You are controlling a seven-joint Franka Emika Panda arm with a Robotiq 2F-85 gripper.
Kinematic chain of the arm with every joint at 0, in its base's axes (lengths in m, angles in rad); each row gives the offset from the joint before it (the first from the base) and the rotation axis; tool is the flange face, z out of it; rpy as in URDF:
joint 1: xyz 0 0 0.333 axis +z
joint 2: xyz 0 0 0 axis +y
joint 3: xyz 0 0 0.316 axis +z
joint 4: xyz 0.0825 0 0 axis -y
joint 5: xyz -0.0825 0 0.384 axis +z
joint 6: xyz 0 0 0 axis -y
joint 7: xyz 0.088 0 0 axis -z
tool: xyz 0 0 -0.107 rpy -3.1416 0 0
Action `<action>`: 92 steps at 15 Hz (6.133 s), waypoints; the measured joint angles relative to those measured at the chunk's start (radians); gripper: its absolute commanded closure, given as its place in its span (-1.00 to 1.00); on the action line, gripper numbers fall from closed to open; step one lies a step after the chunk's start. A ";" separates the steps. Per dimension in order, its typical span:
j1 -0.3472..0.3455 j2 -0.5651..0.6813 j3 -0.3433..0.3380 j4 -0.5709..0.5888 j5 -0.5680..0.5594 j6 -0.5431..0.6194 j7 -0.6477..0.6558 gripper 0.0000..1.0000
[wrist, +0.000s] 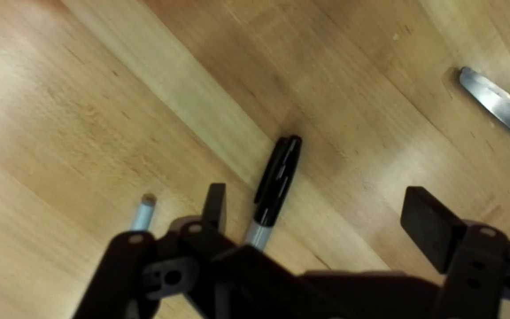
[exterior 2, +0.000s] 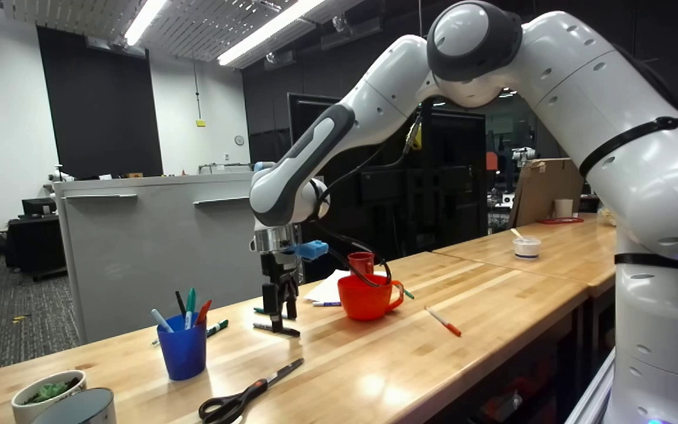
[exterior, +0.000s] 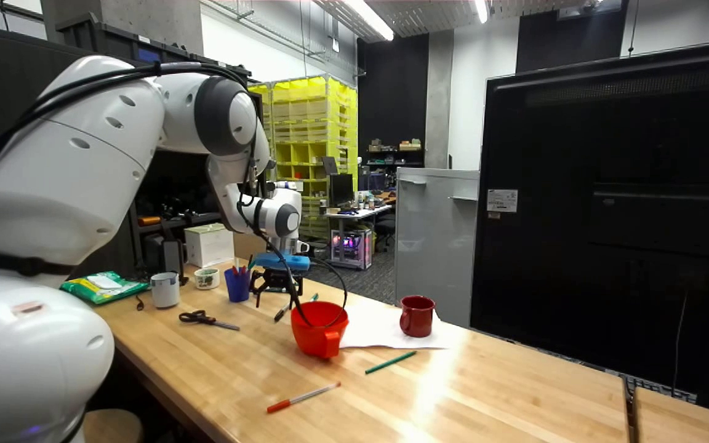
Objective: Pick the black marker and move it to the right of the red mug
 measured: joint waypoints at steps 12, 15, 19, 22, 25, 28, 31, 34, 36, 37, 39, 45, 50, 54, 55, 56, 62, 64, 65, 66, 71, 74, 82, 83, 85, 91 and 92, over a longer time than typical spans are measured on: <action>0.002 0.009 -0.001 0.014 -0.003 -0.014 0.008 -1.00; 0.002 0.010 -0.001 0.014 -0.003 -0.014 0.008 -1.00; 0.002 0.010 -0.001 0.014 -0.003 -0.018 0.010 -1.00; 0.007 0.003 -0.002 0.015 -0.014 -0.027 0.027 -1.00; 0.020 -0.012 -0.005 0.017 -0.041 -0.041 0.061 -1.00; 0.043 -0.035 -0.011 0.027 -0.081 -0.064 0.100 -1.00; 0.072 -0.059 -0.018 0.048 -0.132 -0.099 0.140 -1.00; 0.096 -0.071 -0.018 0.082 -0.151 -0.123 0.149 -1.00; 0.104 -0.070 -0.016 0.103 -0.151 -0.124 0.146 -1.00; 0.106 -0.069 -0.014 0.110 -0.148 -0.120 0.142 -1.00; 0.106 -0.065 -0.011 0.119 -0.132 -0.106 0.126 -1.00; 0.083 -0.024 -0.005 0.119 -0.038 -0.013 0.034 -1.00; 0.058 0.004 0.009 0.119 0.014 0.023 -0.029 -1.00; 0.044 0.015 0.020 0.119 0.039 0.028 -0.046 -1.00; 0.043 0.017 0.021 0.119 0.039 0.028 -0.046 -1.00; 0.042 0.020 0.021 0.119 0.039 0.027 -0.046 -1.00; 0.036 0.025 0.013 0.098 0.038 0.028 -0.037 -1.00; 0.036 0.025 0.004 0.088 0.036 0.034 -0.021 -1.00; 0.036 0.025 -0.001 0.082 0.035 0.040 -0.012 -1.00; 0.036 0.025 -0.007 0.076 0.034 0.046 -0.001 -1.00; 0.039 0.025 -0.033 0.041 0.016 0.099 0.061 -1.00; 0.046 0.028 -0.046 0.025 -0.009 0.130 0.100 -1.00; 0.053 0.058 -0.046 0.023 -0.017 0.146 0.114 -1.00; 0.053 0.061 -0.046 0.023 -0.017 0.146 0.114 -0.50; 0.052 0.063 -0.046 0.024 -0.017 0.148 0.114 -0.37; 0.038 0.058 -0.046 0.035 -0.017 0.150 0.113 0.51; 0.036 0.058 -0.046 0.037 -0.017 0.151 0.113 0.65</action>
